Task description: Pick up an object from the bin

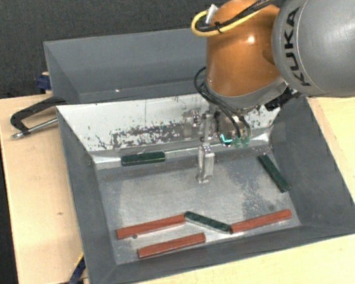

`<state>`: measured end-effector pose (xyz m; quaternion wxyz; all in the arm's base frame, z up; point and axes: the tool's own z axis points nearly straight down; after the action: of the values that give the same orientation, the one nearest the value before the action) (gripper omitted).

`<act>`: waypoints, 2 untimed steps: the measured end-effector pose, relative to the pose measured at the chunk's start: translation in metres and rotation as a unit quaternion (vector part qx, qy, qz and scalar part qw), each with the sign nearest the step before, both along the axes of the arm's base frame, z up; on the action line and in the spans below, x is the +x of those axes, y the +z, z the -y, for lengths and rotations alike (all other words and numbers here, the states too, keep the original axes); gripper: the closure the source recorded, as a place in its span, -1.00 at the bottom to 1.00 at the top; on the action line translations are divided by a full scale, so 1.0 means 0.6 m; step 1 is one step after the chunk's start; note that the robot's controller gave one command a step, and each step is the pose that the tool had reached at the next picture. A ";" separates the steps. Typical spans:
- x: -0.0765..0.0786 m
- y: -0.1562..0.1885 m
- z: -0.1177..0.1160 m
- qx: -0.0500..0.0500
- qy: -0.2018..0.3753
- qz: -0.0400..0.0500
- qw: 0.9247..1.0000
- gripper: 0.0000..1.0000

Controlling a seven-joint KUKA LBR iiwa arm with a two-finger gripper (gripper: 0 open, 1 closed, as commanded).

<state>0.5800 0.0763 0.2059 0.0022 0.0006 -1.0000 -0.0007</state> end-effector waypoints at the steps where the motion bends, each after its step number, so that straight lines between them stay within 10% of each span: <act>1: 0.003 0.007 0.001 0.000 -0.001 0.004 1.000 -1.00; 2: -0.047 -0.043 -0.018 0.000 0.038 0.006 0.999 -1.00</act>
Offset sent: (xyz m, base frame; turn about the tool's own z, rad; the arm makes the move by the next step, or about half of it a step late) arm -0.0845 0.0329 -0.0839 -0.2111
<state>0.5519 0.0873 0.1798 -0.0040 0.0381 -0.9993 -0.0004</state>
